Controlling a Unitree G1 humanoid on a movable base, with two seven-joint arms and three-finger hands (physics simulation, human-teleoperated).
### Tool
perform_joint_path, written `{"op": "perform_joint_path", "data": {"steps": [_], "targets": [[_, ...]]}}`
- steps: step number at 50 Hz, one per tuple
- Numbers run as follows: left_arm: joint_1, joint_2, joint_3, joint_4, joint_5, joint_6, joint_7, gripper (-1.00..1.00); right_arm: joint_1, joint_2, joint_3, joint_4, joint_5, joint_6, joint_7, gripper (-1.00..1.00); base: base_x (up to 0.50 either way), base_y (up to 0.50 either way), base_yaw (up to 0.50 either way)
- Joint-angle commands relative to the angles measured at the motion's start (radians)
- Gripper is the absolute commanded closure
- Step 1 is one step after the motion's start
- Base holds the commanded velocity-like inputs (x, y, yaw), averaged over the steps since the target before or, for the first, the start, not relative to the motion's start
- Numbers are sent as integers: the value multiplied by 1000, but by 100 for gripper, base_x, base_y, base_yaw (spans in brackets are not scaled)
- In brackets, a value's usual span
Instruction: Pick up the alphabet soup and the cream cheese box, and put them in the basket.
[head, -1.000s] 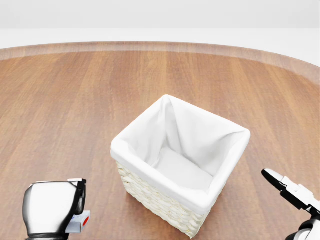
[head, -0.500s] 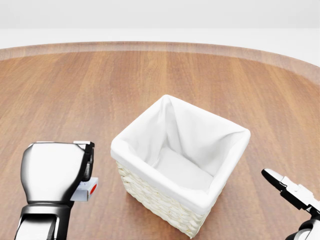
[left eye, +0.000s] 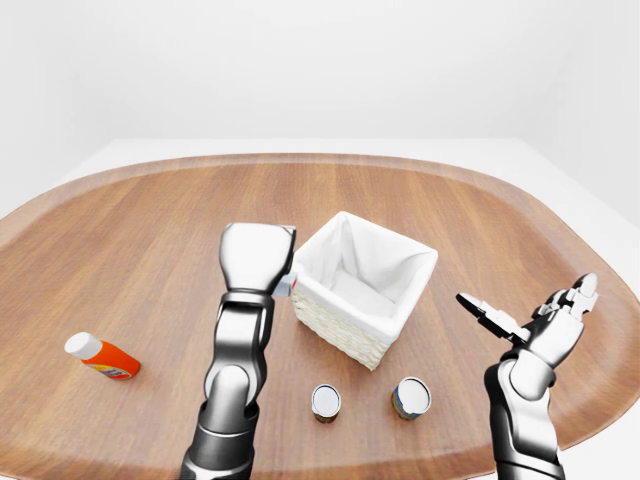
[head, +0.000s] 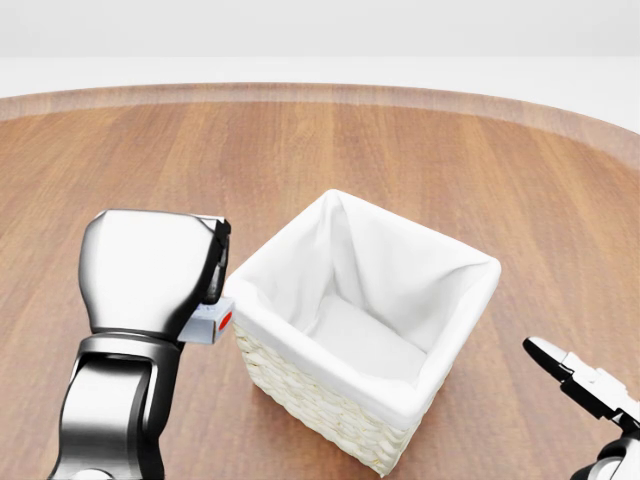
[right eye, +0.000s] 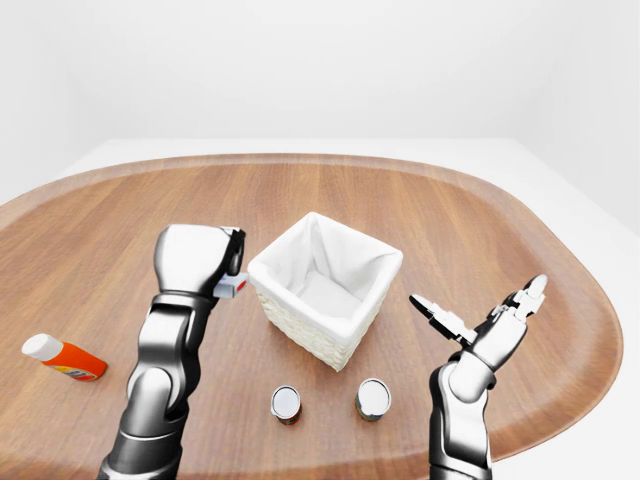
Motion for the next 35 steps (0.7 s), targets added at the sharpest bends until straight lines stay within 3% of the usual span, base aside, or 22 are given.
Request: {"op": "perform_joint_path", "data": {"steps": [1, 7, 10, 12, 19, 23, 28, 35], "targets": [[-97, -26, -13, 44, 19, 0, -23, 100, 0, -1, -1, -3, 3, 5, 0, -100, 0, 0, 0], [-135, -19, 5, 93, -9, 0, -10, 100, 0, 0, 0, -7, 4, 8, 0, -100, 0, 0, 0], [-139, -23, -1, 96, -6, 0, -10, 100, -1, 0, 0, 2, 2, 0, 0, -100, 0, 0, 0], [-139, -37, -40, 132, 39, 0, 13, 100, 2, 0, -1, -6, 5, 4, 0, -100, 0, 0, 0], [-171, -58, -42, 186, 54, 0, 26, 100, -1, 0, -1, 4, 4, 0, 0, -100, 0, 0, 0], [-195, -67, -57, 195, 78, 0, 4, 100, -3, -1, 0, 2, 4, 4, 0, -100, 0, 0, 0], [-235, -91, -64, 156, 113, 0, -75, 100, -1, -1, 1, 5, 4, -1, 0, -100, 0, 0, 0], [-274, -108, -59, 232, 97, -1, -66, 100, -1, -1, -1, 2, 5, 2, 0, -100, 0, 0, 0]]}}
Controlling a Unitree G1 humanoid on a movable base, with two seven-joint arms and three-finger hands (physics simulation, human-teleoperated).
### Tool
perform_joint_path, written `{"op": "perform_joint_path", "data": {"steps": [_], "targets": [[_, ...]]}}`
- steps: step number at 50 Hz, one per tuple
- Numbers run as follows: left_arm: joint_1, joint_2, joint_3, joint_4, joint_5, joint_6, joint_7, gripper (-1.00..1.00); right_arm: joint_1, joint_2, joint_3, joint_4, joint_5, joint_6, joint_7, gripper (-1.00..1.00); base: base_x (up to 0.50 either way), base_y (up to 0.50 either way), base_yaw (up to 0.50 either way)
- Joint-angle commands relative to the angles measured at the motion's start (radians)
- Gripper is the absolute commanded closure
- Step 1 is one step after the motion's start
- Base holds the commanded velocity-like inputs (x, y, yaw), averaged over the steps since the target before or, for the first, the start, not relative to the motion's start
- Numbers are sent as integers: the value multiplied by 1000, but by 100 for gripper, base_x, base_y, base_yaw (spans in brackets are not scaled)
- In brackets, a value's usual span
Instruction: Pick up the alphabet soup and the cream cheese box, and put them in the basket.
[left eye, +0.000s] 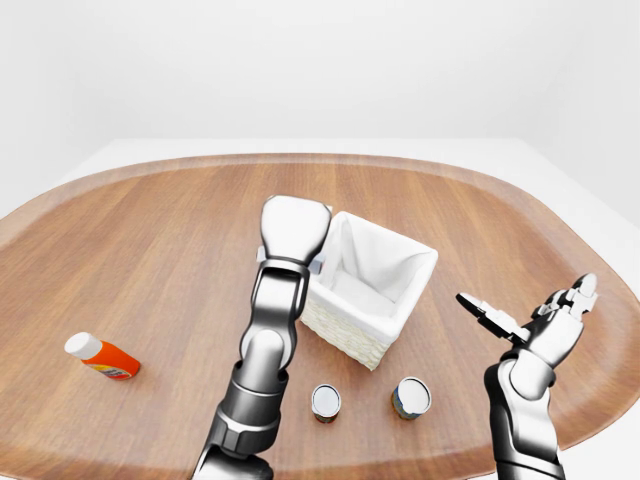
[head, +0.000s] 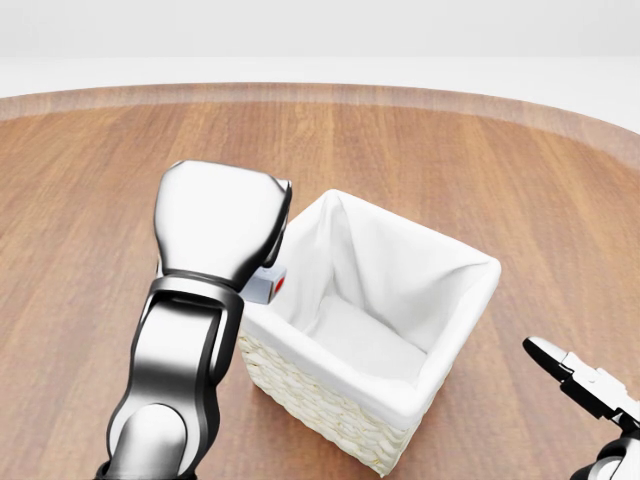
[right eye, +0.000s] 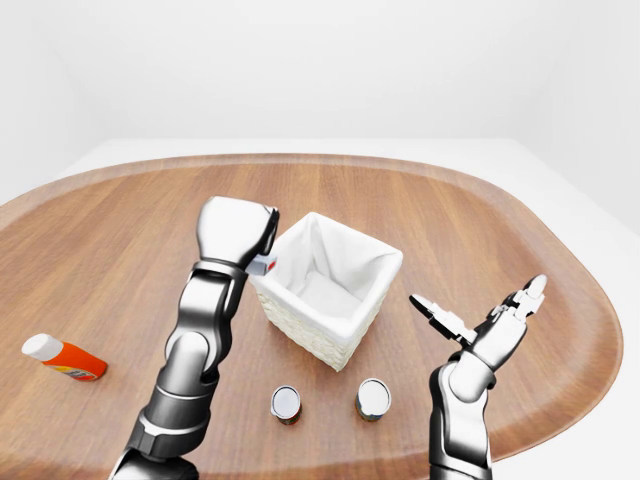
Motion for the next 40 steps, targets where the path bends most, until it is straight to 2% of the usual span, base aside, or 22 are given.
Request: {"op": "perform_joint_path", "data": {"steps": [1, 10, 14, 16, 22, 25, 27, 31, 34, 38, 40], "targets": [[-71, -32, -6, 78, 8, 0, -1, 100, -1, -1, -1, 5, 2, -2, 0, -100, 0, 0, 0], [-157, -32, 5, 230, -17, 0, 31, 100, 0, -2, -1, -2, 5, 4, 0, -100, 0, 0, 0], [-179, -35, 3, 246, -14, 0, 23, 100, -1, -2, -2, 5, 5, 0, 0, -100, 0, 0, 0], [-196, -37, -2, 270, 1, 0, 20, 100, 1, -1, -2, -6, 6, 9, 0, -100, 0, 0, 0], [-221, -65, -14, 365, 4, 0, 47, 100, 2, 0, -2, -4, 6, 5, 0, -100, 0, 0, 0], [-236, -77, -17, 405, -9, 0, 53, 100, 2, 0, -3, 0, 7, 1, 0, -100, 0, 0, 0], [-249, -88, -7, 428, -61, 0, 44, 100, 4, 1, -4, -6, 9, 6, 0, -100, 0, 0, 0], [-263, -88, -19, 447, -68, 0, 33, 100, 3, 1, -3, -10, 6, 10, 0, -100, 0, 0, 0], [-261, -114, -34, 460, -84, 0, 21, 100, 1, 1, -2, -3, 6, 3, 0, -100, 0, 0, 0], [-318, -120, -19, 552, -105, 0, 31, 100, 2, 1, -2, 1, 5, -3, 0, -100, 0, 0, 0], [-350, -121, -13, 596, -125, 0, 31, 100, 4, 1, -2, -10, 6, 5, 0, -100, 0, 0, 0]]}}
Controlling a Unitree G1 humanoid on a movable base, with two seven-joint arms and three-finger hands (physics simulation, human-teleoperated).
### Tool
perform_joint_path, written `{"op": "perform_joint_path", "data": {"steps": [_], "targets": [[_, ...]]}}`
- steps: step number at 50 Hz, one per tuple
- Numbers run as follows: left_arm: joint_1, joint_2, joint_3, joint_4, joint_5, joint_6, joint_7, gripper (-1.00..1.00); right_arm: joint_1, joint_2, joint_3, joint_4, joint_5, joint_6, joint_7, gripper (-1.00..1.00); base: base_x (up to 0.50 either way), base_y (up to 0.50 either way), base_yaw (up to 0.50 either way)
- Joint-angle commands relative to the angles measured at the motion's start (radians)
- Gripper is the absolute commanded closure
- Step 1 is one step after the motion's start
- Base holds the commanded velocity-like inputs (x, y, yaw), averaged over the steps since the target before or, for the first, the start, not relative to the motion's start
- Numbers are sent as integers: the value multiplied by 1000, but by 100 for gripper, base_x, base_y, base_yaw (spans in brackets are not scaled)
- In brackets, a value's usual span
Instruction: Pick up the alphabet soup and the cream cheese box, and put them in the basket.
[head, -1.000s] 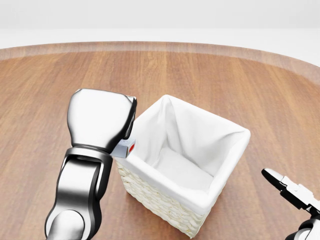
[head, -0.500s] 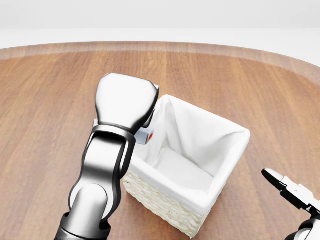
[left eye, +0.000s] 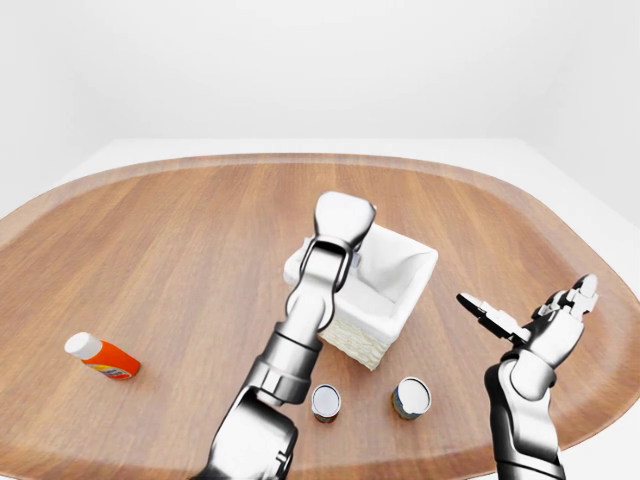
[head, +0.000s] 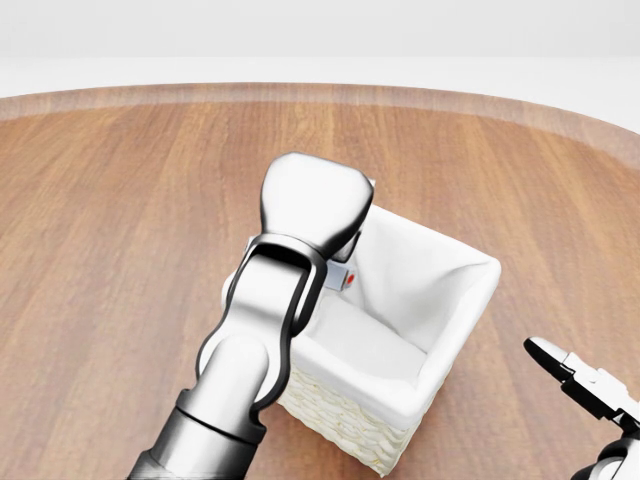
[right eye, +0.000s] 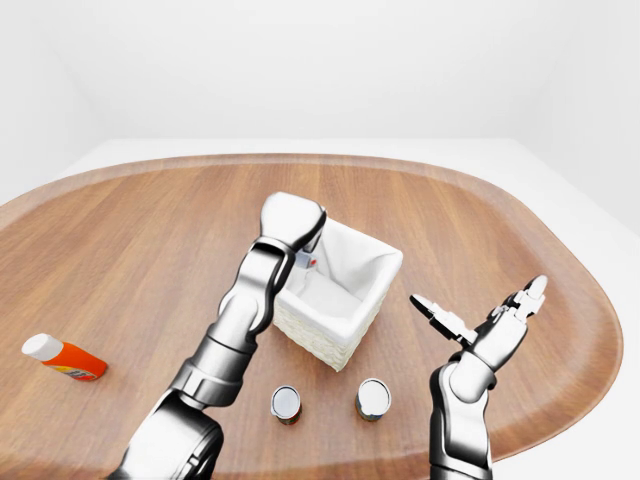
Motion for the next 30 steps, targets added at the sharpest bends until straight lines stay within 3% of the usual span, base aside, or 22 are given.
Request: {"op": "perform_joint_path", "data": {"steps": [1, 10, 11, 14, 20, 25, 30], "targets": [[-103, -28, 3, 160, -61, 0, 17, 100, 3, 1, 1, -10, 0, 4, 0, -100, 0, 0, 0], [-137, -48, -8, 230, -63, 0, 30, 100, 1, 1, 1, -5, 0, 0, 0, -100, 0, 0, 0], [-188, -53, 12, 346, -82, 0, 81, 100, 2, 1, 1, -6, 0, -2, 0, -100, 0, 0, 0], [-255, -40, 23, 478, -109, 0, 147, 100, -1, -1, -1, 2, 3, -4, 0, -100, 0, 0, 0], [-319, -38, 26, 669, -165, 0, 255, 100, -4, -3, -2, 7, 6, -5, 0, -100, 0, 0, 0], [-320, -44, 8, 681, -174, 0, 258, 100, -6, -4, -2, 19, 7, -14, 0, -100, 0, 0, 0], [-339, -41, 13, 703, -190, 0, 261, 100, 0, -3, -2, -2, 8, 1, 0, -100, 0, 0, 0]]}}
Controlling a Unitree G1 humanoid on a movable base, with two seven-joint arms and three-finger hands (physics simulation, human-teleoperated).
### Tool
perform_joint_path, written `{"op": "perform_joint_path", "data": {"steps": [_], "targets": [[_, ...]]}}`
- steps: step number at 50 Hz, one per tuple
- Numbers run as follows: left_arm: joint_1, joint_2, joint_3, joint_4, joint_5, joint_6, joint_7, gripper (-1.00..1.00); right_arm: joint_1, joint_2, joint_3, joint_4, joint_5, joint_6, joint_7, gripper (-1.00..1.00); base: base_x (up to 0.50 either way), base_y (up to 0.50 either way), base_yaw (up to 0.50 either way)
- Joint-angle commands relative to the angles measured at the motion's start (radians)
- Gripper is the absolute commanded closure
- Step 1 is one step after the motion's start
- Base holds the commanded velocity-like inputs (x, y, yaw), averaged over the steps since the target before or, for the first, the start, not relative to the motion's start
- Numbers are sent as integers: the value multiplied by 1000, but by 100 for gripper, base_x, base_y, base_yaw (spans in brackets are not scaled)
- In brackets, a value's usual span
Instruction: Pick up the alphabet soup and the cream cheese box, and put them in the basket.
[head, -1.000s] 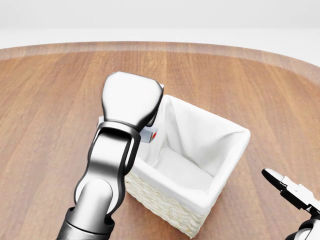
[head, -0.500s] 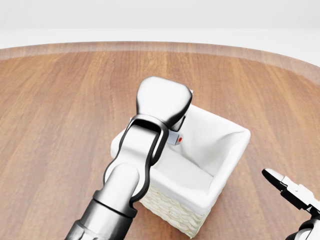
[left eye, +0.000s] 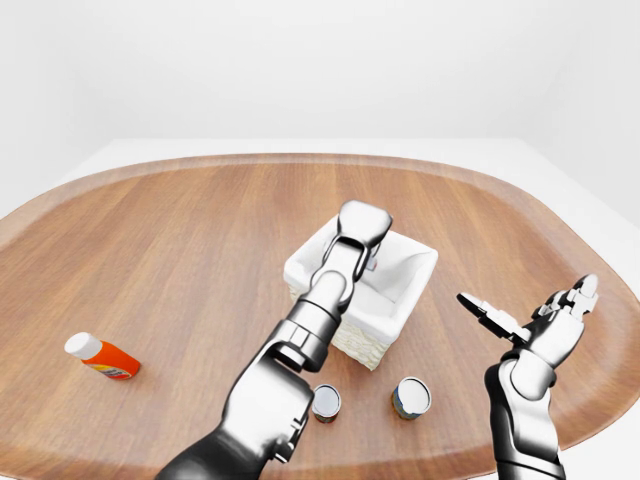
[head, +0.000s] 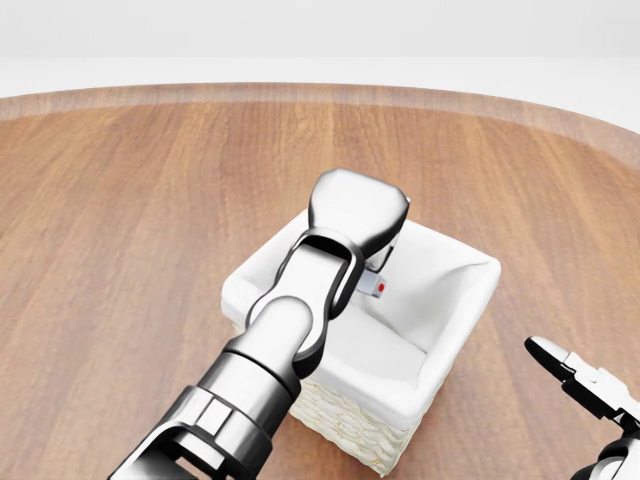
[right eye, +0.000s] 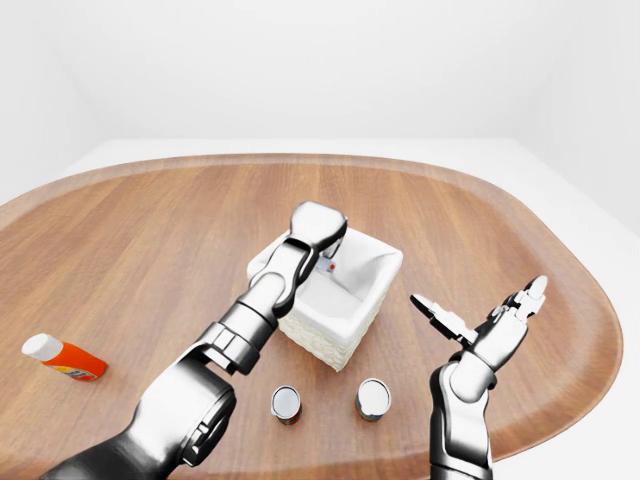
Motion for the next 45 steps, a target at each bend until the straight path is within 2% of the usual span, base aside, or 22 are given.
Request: {"op": "perform_joint_path", "data": {"steps": [1, 5, 9, 10, 19, 22, 26, 27, 28, 36, 41, 45], "targets": [[-64, -2, -2, 128, -41, 0, 74, 100, -1, -1, -1, 5, 2, -2, 0, -100, 0, 0, 0], [-54, -10, -10, 114, -39, 0, 66, 100, 3, 0, 1, -5, 1, 3, 0, -100, 0, 0, 0], [-53, -20, -12, 116, -37, 0, 69, 100, 2, 1, 0, 5, -1, -8, 0, -100, 0, 0, 0], [-56, -20, -11, 125, -38, 0, 74, 100, 6, 1, 0, -9, 0, 1, 0, -100, 0, 0, 0], [-57, -26, -15, 148, -41, 0, 90, 100, 15, 6, -2, -30, -1, 12, 0, -100, 0, 0, 0], [-50, -31, -21, 133, -34, 0, 82, 100, 11, 7, -2, -19, -3, 4, 0, -100, 0, 0, 0], [-44, -28, -24, 118, -20, 0, 79, 100, 14, 7, -2, -26, -3, 10, 0, -100, 0, 0, 0], [-45, -25, -23, 120, -16, 0, 79, 40, 12, 7, -3, -20, -4, 6, 0, -100, 0, 0, 0], [-43, -19, -18, 105, -18, 0, 75, -100, 11, 7, -3, -19, -4, 7, 0, -100, 0, 0, 0], [-26, 0, -11, 30, -14, 0, 35, -100, 12, 7, -1, -23, -5, 12, 0, -100, 0, 0, 0], [-15, 2, -8, -53, -2, 0, -18, -100, 15, 8, -1, -33, -5, 19, 0, -100, 0, 0, 0], [-3, 5, -9, -130, 14, 0, -75, -100, 10, 7, -3, -21, -4, 13, 0, -100, 0, 0, 0]]}}
